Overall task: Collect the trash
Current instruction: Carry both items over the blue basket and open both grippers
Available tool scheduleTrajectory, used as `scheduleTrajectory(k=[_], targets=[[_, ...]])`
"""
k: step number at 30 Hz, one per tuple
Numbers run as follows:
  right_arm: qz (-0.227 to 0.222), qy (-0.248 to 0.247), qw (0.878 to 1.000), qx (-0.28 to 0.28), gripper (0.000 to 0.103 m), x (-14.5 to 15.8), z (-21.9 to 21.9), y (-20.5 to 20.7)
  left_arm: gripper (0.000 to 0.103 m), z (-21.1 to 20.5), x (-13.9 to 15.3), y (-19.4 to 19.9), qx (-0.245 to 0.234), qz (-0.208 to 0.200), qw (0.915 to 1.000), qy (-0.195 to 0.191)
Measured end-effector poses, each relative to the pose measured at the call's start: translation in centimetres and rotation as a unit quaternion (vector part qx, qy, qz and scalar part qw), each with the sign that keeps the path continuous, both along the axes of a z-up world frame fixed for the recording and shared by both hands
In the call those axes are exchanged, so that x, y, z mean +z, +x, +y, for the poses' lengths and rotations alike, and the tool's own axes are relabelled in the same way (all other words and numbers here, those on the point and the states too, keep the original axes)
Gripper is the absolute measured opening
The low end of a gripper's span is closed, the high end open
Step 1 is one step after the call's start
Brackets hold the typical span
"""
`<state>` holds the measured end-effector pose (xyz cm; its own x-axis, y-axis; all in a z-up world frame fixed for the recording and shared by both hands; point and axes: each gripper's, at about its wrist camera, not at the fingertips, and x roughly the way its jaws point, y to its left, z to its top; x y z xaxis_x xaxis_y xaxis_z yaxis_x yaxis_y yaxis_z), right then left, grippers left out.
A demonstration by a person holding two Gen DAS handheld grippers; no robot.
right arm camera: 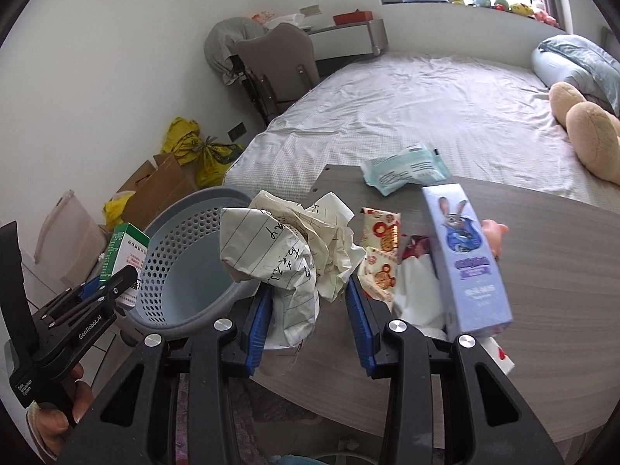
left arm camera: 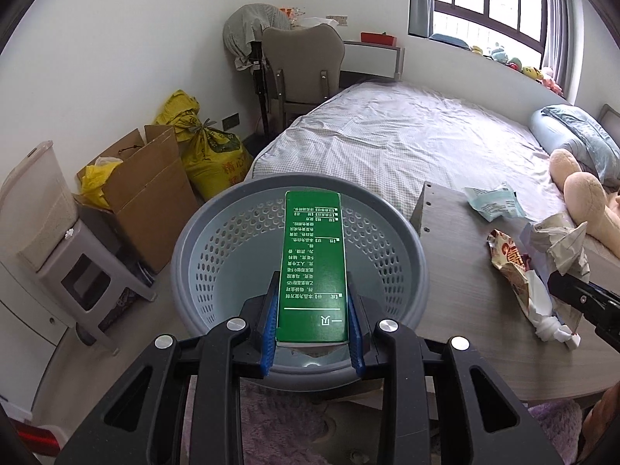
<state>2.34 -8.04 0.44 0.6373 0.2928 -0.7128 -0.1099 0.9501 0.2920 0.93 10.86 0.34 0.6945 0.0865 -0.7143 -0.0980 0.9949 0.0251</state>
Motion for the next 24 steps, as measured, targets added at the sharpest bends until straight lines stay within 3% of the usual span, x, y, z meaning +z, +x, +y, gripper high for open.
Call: scheduleTrajectory(k=[10,24], targets=[[0.026,-0.013,0.999,0.043,0.037,-1.4,5.1,3.3,0.029,3.3,-1.7,1.9,0.023,0.026,0.9993,-0.011],[0.045,-0.024,0.996,0.076,0.038,-2.7,9.1,6.9,0.029,6.4,-2.8,4.9,0.035,0.048,0.998,-0.021]])
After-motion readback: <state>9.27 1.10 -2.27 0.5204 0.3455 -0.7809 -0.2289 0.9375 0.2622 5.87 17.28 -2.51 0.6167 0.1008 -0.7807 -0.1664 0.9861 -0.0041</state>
